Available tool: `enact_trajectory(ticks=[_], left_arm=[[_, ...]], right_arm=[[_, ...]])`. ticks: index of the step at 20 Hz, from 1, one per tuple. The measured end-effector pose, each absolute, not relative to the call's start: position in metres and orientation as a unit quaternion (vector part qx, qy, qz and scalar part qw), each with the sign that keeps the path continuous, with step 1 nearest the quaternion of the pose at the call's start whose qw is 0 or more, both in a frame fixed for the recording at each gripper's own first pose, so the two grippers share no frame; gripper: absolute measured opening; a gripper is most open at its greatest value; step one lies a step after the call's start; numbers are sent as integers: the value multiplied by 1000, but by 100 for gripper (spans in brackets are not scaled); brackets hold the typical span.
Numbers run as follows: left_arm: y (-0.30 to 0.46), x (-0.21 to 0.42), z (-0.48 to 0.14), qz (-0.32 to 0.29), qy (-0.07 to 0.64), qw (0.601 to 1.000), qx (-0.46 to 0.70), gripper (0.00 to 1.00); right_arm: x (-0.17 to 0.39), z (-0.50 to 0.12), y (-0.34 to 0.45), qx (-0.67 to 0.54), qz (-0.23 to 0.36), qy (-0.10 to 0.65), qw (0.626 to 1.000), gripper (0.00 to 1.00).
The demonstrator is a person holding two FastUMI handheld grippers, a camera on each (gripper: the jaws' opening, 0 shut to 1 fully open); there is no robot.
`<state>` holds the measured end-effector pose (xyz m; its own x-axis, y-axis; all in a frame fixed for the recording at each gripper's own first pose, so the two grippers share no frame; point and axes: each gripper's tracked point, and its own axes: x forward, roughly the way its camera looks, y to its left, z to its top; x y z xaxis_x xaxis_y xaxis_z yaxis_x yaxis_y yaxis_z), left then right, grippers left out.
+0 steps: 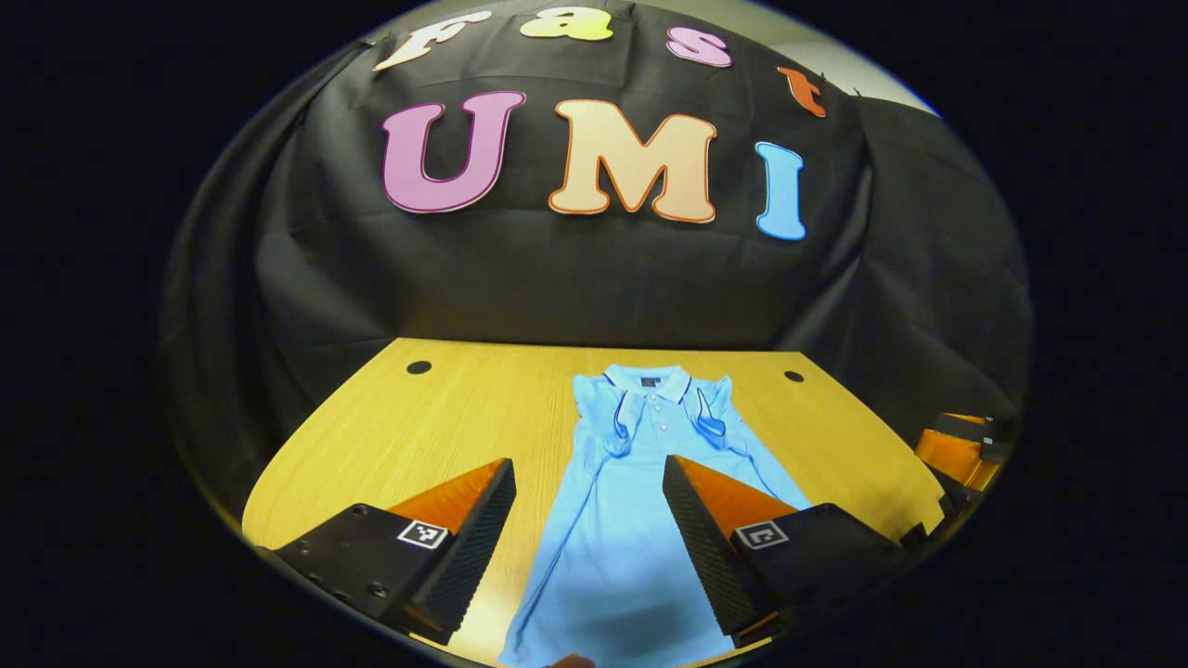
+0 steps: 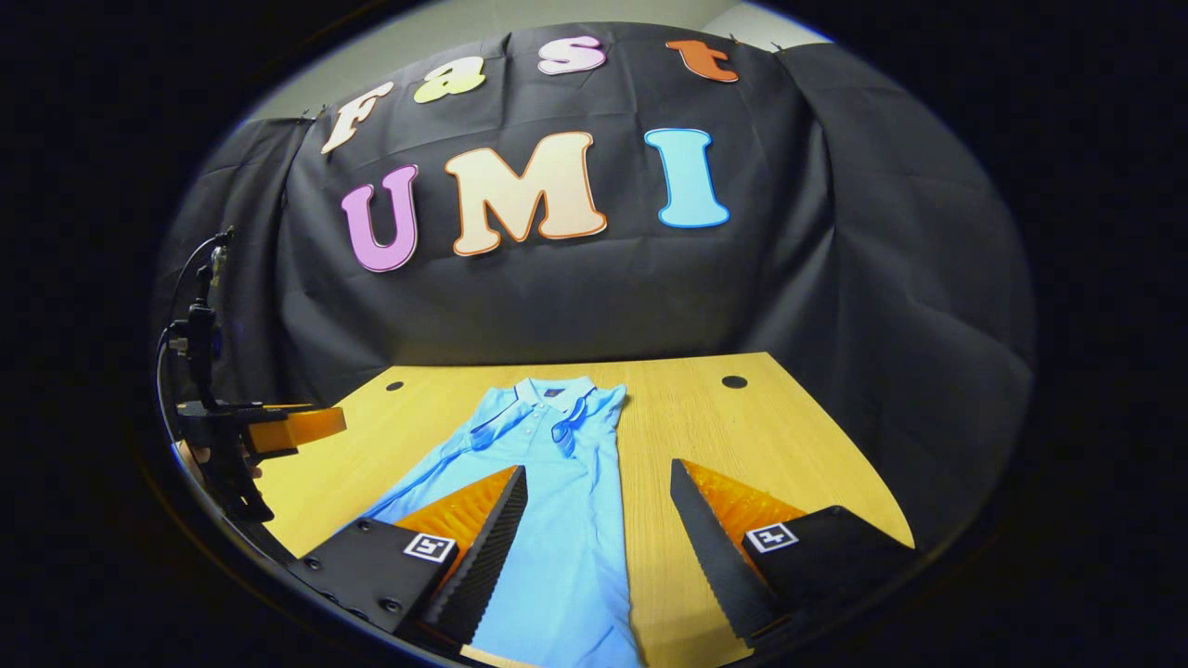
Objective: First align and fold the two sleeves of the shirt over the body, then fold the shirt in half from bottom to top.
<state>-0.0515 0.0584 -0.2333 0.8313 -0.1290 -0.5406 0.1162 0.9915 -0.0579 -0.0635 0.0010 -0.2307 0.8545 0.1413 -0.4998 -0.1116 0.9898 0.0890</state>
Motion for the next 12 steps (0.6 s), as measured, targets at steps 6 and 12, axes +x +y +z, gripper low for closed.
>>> enact_trajectory(ticks=[6, 12], left_arm=[[74, -116, -269, -60, 336, 940, 15, 96], [87, -164, -313, -52, 390, 919, 15, 96]], right_arm=[[-106, -251, -7, 25, 53, 288, 956, 97], [-147, -284, -11, 3, 50, 325, 944, 97]])
